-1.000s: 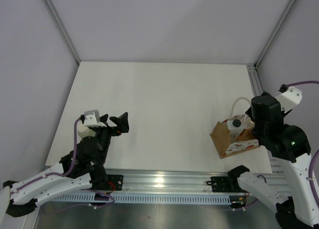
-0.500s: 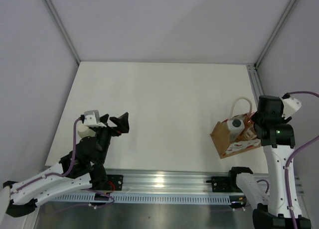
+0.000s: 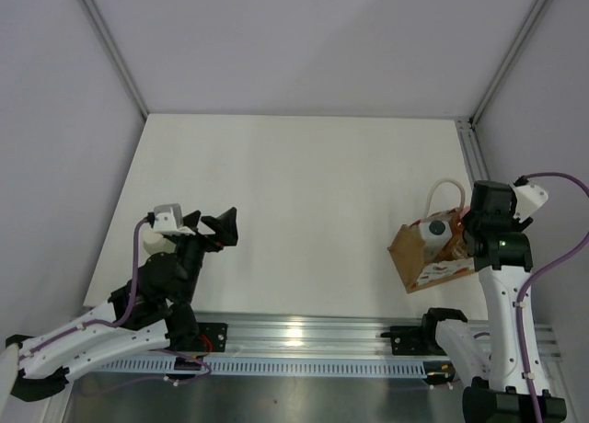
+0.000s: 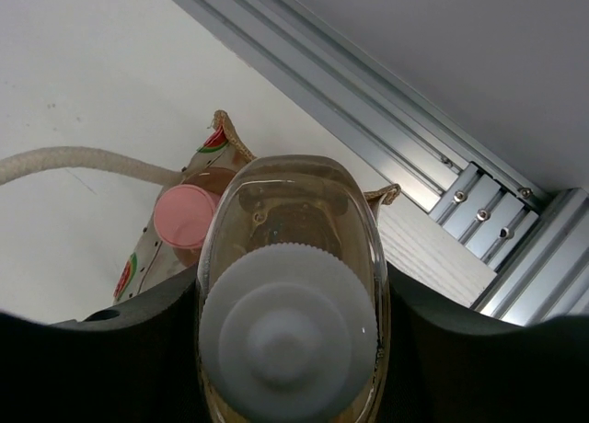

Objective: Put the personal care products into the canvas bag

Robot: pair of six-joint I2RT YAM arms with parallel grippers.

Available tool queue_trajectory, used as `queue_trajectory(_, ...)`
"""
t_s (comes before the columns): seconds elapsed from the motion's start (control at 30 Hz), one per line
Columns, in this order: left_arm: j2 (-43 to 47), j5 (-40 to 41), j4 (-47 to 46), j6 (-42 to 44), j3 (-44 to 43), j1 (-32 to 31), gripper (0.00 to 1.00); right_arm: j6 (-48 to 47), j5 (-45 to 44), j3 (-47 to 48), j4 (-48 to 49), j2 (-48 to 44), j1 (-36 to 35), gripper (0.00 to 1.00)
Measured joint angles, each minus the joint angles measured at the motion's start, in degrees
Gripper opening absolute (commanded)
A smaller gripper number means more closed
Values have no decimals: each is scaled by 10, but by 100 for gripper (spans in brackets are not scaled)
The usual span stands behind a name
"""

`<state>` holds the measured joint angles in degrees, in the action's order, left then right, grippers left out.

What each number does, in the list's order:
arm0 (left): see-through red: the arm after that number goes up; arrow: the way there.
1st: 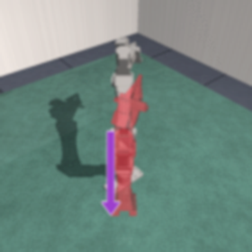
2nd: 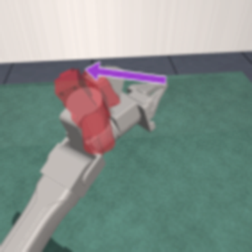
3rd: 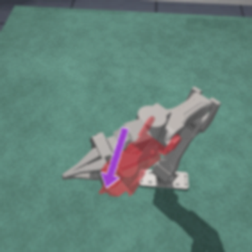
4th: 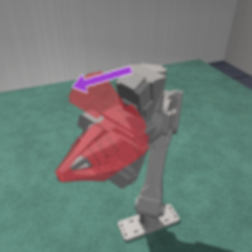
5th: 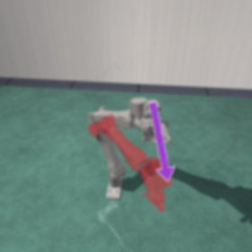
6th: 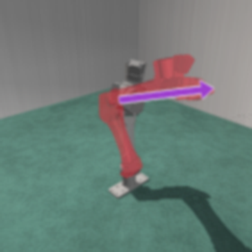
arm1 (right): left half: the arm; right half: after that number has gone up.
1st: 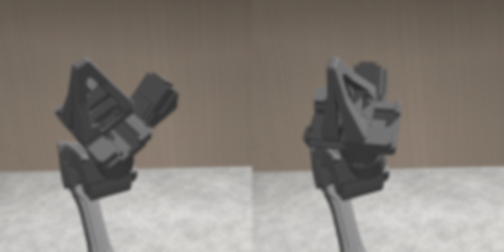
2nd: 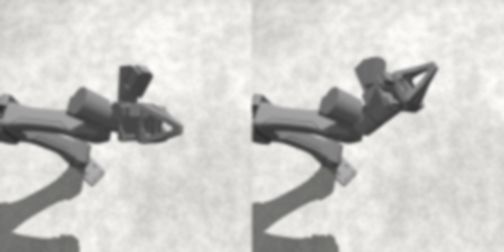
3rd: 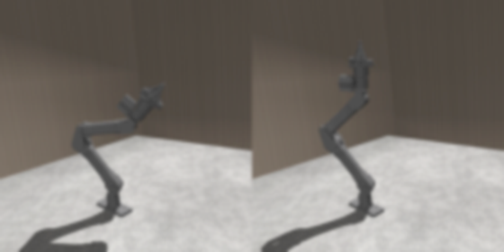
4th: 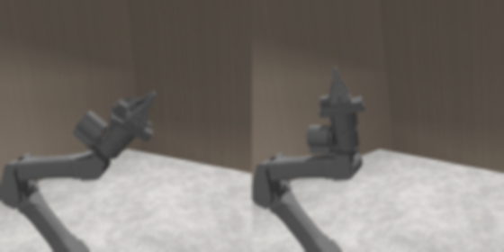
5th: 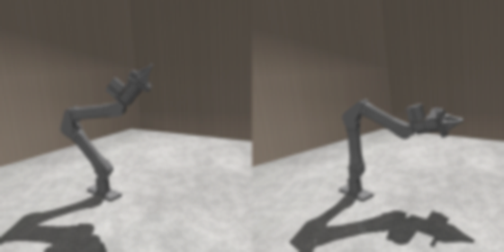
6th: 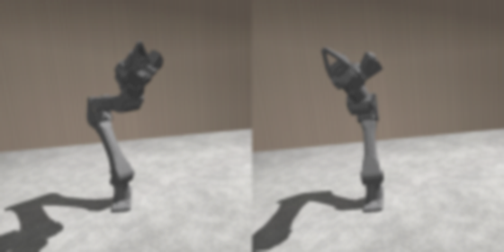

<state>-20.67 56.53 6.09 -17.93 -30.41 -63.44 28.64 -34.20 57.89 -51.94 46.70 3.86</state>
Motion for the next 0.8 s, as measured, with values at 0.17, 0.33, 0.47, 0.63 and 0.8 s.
queue_trajectory(0.17,3,0,0,0,0,0,99,-2,-24,-37,26,-2,0,0)
queue_trajectory(0.33,2,0,0,0,0,0,99,8,-35,-71,53,-4,0,0)
queue_trajectory(0.47,1,0,0,0,0,0,99,19,-49,-98,80,-3,0,2)
queue_trajectory(0.63,0,0,0,0,0,0,99,35,-65,-123,106,-3,3,24)
queue_trajectory(0.8,0,0,0,0,0,0,99,54,-75,-150,131,-3,7,47)
